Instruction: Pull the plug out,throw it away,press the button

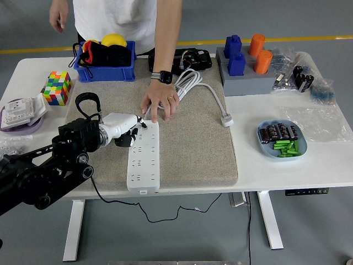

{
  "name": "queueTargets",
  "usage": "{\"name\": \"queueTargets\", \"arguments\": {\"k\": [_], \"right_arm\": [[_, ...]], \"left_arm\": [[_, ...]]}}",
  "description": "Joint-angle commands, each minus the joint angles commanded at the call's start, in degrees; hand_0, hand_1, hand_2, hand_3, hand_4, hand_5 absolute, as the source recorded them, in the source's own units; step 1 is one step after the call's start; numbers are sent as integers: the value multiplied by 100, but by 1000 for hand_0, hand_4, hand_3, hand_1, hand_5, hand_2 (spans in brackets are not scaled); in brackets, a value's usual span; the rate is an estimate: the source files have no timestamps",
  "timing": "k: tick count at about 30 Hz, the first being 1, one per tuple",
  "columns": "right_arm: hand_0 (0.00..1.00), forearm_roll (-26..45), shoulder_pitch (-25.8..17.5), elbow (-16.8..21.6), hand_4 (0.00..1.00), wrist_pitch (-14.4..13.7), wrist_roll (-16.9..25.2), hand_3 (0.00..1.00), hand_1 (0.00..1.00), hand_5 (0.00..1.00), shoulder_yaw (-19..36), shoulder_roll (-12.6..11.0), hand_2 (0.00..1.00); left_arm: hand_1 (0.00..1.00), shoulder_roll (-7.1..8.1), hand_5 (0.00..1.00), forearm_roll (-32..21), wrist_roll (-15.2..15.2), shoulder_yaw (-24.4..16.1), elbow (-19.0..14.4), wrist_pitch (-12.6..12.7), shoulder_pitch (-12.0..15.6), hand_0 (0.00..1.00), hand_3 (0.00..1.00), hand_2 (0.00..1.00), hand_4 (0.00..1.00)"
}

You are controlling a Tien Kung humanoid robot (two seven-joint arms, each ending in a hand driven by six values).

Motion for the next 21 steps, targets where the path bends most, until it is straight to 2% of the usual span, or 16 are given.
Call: {"name": "queueTargets", "arguments": {"k": [7,8,10,13,14,17,19,20,21], "right_arm": [[725,-2,-1,5,739,2,0,628,674,596,-2,6,654],[725,-3,-1,4,738,3,-1,628,673,594,-1,7,654],[725,-7,-2,2,738,2,-1,628,673,594,2,10,654],[725,-12,-7,-1,738,1,-2,628,673,594,2,14,654],[727,-14,-4,-1,738,1,-2,628,674,593,0,14,653],[727,-18,6,-2,738,1,-2,628,674,593,4,18,653],[727,-19,14,4,738,1,0,628,674,593,14,20,653],[725,-22,16,4,738,0,1,628,674,594,19,21,653],[725,-22,16,3,738,1,-1,628,674,594,21,22,653]], "left_arm": [[77,48,2,102,-14,-502,-330,9,74,181,710,171,2],[112,53,2,114,-21,-582,-366,11,101,192,707,208,2],[112,60,2,120,-43,-755,-423,21,165,192,707,208,2],[112,71,2,162,-98,-1092,-478,60,304,192,707,208,2],[248,79,2,181,-124,-1243,-486,85,366,307,677,343,18],[248,96,2,260,-130,-1623,-512,141,562,307,677,343,18],[248,125,2,268,-147,-1931,-554,179,789,307,677,343,18],[427,133,2,252,-155,-2046,-564,182,859,389,695,516,515],[427,136,2,239,-174,-2211,-577,198,977,389,695,516,515]]}}
